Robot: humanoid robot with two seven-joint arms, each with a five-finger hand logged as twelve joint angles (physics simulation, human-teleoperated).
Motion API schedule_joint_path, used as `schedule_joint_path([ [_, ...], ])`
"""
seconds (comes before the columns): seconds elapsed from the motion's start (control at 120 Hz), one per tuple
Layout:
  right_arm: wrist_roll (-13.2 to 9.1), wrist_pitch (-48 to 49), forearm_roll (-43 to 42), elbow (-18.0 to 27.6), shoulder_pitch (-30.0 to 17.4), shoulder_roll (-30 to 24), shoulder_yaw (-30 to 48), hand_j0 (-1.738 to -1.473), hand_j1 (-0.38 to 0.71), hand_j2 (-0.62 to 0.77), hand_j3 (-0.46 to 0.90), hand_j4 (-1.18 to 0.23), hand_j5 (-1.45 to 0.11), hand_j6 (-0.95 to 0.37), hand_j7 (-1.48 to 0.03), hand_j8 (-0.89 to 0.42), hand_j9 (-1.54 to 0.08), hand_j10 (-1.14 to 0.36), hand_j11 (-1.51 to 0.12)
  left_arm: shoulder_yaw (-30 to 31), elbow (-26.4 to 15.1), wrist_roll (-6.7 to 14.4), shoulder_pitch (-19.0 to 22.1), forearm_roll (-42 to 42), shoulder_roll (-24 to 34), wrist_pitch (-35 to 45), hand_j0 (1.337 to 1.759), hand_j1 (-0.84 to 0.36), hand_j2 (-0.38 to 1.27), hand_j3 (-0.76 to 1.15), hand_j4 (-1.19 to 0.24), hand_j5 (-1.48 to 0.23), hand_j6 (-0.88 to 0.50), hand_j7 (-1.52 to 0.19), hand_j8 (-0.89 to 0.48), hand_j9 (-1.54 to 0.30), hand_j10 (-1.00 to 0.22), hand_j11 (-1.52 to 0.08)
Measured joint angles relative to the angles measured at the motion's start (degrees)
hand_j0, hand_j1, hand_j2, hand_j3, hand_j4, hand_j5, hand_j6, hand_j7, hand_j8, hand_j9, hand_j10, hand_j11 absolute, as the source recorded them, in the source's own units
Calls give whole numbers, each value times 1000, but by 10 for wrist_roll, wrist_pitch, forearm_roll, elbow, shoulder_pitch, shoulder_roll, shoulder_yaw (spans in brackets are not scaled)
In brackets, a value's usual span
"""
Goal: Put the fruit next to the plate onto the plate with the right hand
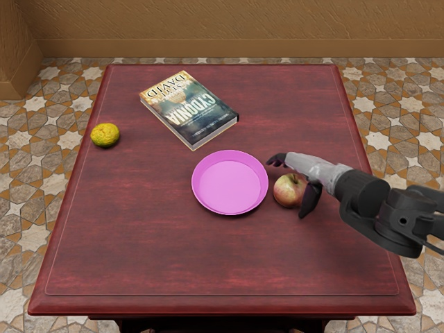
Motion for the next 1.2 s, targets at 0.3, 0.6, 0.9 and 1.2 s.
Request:
schedule_joint_path([
  [0.3,0,-6,-2,-3,-9,1,0,-1658,-64,-45,0,-242,-311,-244,-311,-243,-311,-242,-311,0,0,0,0,0,0,0,1658,339,2,0,-9,-11,-9,-11,-9,-11,-9,-11],
  [0.6,0,-8,-2,-5,-13,1,3,-1658,-14,-53,0,-283,-365,-285,-364,-284,-365,-283,-365,0,0,0,0,0,0,0,1658,339,2,0,-9,-11,-9,-11,-9,-11,-9,-11],
  [0.9,0,-14,-2,-6,-17,4,4,-1658,46,-63,0,-333,-430,-335,-429,-334,-430,-333,-430,0,0,0,0,0,0,0,1658,339,2,0,-9,-11,-9,-11,-9,-11,-9,-11],
  [1.2,0,-16,-2,-6,-22,5,5,-1658,115,-75,0,-391,-505,-392,-504,-391,-505,-390,-505,0,0,0,0,0,0,0,1658,339,2,0,-9,-11,-9,-11,-9,-11,-9,-11],
])
